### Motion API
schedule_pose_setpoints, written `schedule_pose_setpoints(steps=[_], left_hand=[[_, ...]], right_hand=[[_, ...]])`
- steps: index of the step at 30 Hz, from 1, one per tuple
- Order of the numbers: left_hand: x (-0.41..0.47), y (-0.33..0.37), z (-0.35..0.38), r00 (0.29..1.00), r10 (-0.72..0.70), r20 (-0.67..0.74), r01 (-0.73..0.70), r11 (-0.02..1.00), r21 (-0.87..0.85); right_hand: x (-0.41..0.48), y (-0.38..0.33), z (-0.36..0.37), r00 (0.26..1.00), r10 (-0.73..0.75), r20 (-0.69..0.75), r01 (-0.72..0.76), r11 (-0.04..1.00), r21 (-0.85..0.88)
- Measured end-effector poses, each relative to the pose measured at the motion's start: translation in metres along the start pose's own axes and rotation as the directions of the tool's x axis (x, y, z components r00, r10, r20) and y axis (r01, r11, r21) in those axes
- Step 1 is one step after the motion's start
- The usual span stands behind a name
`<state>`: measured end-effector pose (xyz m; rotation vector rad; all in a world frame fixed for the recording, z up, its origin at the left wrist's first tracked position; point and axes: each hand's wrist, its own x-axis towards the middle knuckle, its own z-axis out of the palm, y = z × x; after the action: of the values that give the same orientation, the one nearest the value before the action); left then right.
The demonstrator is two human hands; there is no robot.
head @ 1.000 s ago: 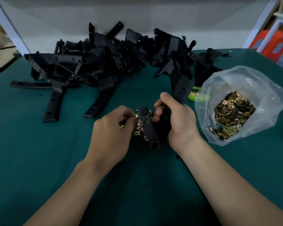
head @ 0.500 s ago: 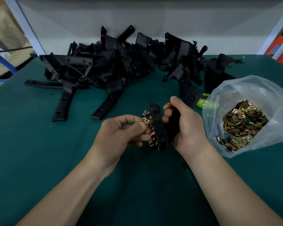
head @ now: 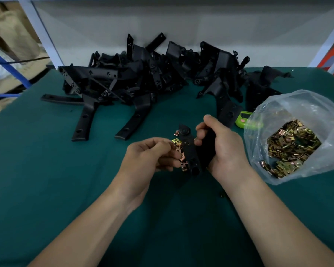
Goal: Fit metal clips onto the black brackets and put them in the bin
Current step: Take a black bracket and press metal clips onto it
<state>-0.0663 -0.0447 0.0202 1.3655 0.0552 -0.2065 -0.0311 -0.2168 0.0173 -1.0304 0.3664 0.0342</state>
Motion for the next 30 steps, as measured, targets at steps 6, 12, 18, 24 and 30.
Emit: schedule_pose_setpoints(steps=[6,12,18,24,30], left_hand=[[-0.001,-0.002,-0.001,0.998,-0.003,0.06,-0.001,0.998,0.061],[0.004,0.004,-0.007,0.988,0.049,0.149,-0.071,0.986,0.148],[0.004,0.003,-0.004,0.998,0.044,0.052,-0.051,0.99,0.133],[-0.002,-0.006,0.006,0.995,0.063,-0.076,-0.054,0.992,0.113],[0.0,-0.008,0.003,0.986,0.031,-0.163,-0.017,0.996,0.088]], right_hand=[[-0.005,0.004,0.001,0.998,-0.068,0.009,0.069,0.996,-0.05],[-0.003,0.003,0.003,0.996,-0.09,0.003,0.09,0.994,-0.06],[-0.005,0.003,0.006,0.993,-0.119,0.003,0.119,0.992,-0.045],[-0.005,0.002,0.003,0.998,-0.057,0.011,0.056,0.997,0.05],[-0.003,0.002,0.001,0.999,-0.038,0.016,0.037,0.998,0.049]])
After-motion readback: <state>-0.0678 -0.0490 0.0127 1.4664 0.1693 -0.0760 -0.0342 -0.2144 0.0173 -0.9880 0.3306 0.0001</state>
